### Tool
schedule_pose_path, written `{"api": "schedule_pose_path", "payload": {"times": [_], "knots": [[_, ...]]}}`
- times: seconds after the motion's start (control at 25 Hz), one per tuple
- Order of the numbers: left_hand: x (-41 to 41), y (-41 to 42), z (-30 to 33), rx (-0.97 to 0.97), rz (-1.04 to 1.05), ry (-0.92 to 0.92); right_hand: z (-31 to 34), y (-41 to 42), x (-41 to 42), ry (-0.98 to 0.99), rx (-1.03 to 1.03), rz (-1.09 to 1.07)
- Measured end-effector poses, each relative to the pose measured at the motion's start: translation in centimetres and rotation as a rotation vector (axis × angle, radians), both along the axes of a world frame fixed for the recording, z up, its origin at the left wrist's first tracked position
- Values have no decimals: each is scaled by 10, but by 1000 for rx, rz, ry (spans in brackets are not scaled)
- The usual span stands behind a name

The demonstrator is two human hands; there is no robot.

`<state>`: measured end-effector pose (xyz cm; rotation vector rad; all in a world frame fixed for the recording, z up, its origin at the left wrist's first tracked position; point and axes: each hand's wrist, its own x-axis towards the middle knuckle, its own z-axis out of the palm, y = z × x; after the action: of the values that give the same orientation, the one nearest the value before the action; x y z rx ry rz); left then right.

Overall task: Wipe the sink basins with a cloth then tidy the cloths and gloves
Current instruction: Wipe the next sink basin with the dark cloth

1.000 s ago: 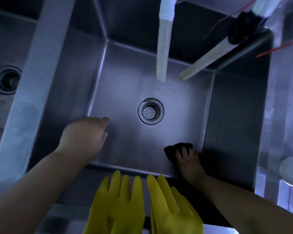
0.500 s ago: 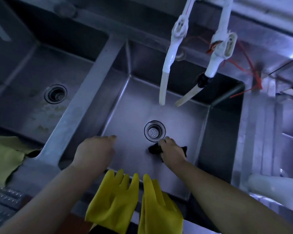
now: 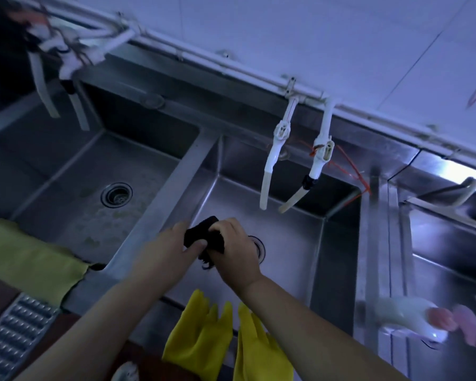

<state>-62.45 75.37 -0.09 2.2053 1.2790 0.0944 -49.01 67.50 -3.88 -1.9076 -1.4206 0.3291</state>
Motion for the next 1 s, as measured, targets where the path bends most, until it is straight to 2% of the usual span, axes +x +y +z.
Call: {"api": "schedule_pose_path", "payload": {"times": [0.16,0.28,0.6,0.84,1.0], "knots": [[-49,27,27,-81,66,-140,24,24,-57,-61,15,16],[-109,53,41,-104,81,-179,39,53,-116,-127,71,34],[-275,133,75,-48,169,-333,68,143,-287,-103,110,116],[-309,171,89,-44,141,-431,90,166,-318,-36,41,190],[-300,191,93,-13,98,-465,94,180,-305,34,8,92]]}}
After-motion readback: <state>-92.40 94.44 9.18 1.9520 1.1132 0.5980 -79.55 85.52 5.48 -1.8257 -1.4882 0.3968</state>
